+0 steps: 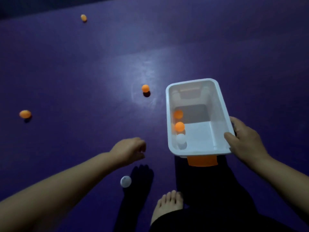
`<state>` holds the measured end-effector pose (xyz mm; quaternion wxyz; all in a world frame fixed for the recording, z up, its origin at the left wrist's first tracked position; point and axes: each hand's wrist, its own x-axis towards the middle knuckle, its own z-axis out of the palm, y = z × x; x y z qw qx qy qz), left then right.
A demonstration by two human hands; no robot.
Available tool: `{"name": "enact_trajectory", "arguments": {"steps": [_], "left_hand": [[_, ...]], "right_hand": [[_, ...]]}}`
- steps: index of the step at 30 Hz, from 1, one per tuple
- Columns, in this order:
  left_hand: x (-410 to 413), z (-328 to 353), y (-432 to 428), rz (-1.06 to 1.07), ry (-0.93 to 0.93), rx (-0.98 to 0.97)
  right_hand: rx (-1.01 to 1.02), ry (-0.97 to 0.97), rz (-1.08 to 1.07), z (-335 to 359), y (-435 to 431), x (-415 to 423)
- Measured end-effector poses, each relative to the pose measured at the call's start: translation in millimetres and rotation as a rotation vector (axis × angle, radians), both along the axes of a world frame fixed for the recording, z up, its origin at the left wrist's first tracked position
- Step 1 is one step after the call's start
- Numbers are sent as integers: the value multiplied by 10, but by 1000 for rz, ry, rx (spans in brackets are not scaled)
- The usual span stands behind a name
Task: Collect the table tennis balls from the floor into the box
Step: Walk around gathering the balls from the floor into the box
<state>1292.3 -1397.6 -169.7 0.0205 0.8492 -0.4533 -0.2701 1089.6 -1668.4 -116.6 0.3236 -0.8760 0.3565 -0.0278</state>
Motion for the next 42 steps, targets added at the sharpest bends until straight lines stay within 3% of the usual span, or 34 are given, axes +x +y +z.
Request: {"name": "enact_trajectory", "arguments": {"steps": [3, 8, 13, 15, 17, 19, 22, 25, 29, 31, 37, 42], "left_hand": [[25, -228, 367, -57, 68, 159], [-62, -380, 615, -155, 208, 203], [-128, -491, 806, -279, 203, 210], [-87, -497, 748, -148, 129, 21], [18, -417, 550, 185, -15, -344], [140, -204, 222, 527, -38, -706], [251, 185, -353, 598, 36, -985], [444, 376, -778, 462, 48, -932], [1090, 166, -1154, 737, 12, -970], [1395, -38, -1313, 807, -67, -810], [1740, -547, -1600, 428, -140, -203], [1752, -726, -1688, 354, -140, -157]], "right_hand": [[-5, -9, 27, -73, 135, 231], [25, -49, 45, -179, 349, 455], [58, -43, 44, -180, 420, 527], [56, -46, 33, -185, 422, 519], [50, -50, 19, -196, 417, 513], [51, -55, 4, -216, 411, 518], [65, -78, -26, -215, 407, 531], [100, -87, -53, -192, 372, 536], [116, -93, -91, -201, 267, 546], [133, -92, -118, -220, 215, 549], [169, -108, -191, -267, 127, 574], [204, -110, -218, -318, 69, 603]]}}
